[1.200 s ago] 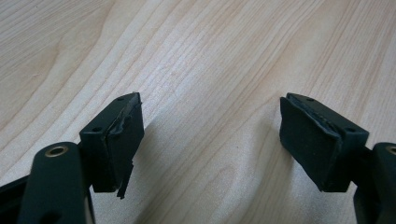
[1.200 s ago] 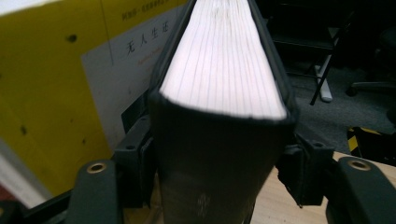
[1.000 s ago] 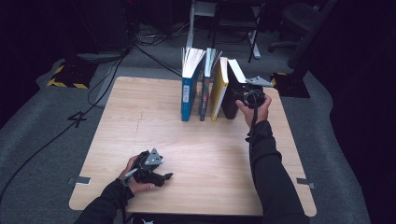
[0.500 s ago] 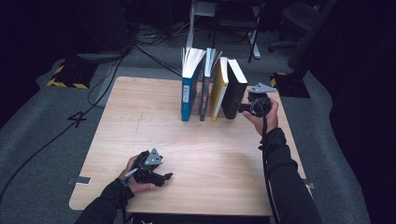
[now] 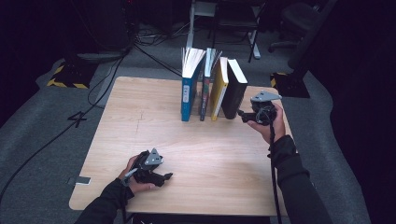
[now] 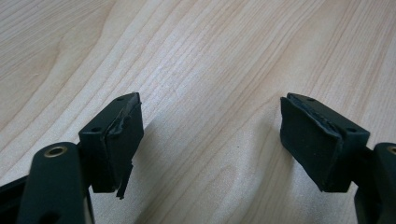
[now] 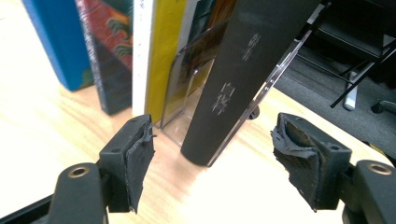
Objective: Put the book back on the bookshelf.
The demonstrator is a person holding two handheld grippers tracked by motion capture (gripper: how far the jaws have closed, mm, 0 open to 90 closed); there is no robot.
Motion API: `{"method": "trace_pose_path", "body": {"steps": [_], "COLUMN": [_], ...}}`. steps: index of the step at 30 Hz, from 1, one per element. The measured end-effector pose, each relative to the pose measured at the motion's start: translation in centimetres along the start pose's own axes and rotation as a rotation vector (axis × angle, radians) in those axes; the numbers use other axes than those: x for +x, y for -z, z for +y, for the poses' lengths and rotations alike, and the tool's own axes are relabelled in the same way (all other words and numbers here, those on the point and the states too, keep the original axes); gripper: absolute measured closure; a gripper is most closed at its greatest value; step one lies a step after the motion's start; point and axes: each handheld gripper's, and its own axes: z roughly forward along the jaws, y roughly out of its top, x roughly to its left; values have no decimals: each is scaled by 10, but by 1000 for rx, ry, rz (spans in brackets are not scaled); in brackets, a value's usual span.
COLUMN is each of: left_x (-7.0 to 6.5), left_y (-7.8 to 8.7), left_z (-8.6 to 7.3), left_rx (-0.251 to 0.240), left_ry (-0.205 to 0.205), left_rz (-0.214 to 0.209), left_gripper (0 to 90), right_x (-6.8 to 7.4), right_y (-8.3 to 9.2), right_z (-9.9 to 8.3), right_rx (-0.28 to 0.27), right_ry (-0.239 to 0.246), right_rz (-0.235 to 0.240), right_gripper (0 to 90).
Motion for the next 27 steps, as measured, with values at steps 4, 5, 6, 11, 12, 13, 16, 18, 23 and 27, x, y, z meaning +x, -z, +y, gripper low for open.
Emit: {"method": "trace_pose_path", "body": {"steps": [4, 5, 6, 11, 12, 13, 16, 18, 23, 27], "left_x": [0, 0, 0, 0, 0, 0, 0, 0, 0, 0], "left_y": [0, 0, 0, 0, 0, 0, 0, 0, 0, 0], "left_z": [0, 0, 0, 0, 0, 0, 0, 0, 0, 0], "left_rx": [0, -1, 0, 0, 0, 0, -1, 0, -1, 0], "left_ry": [-1, -1, -1, 0, -1, 0, -1, -1, -1, -1], "left_rz": [0, 0, 0, 0, 0, 0, 0, 0, 0, 0], "left_gripper": [219, 220, 219, 220, 219, 220, 219, 219, 219, 219], "right_x": [4, 5, 6, 9, 10, 10, 13, 14, 18, 22], "right_y": [7, 9, 12, 20, 22, 24, 31, 35, 43, 50], "right_z": [-7, -8, -11, -19, -21, -23, -30, -35, -45, -53], "right_rx": [3, 5, 5, 7, 7, 8, 6, 3, 8, 11], "right_ry": [12, 16, 23, 24, 29, 34, 42, 46, 62, 82], "right_rz": [21, 24, 29, 39, 42, 43, 54, 60, 69, 76], "right_gripper": [286, 286, 284, 278, 278, 276, 276, 277, 276, 277]}}
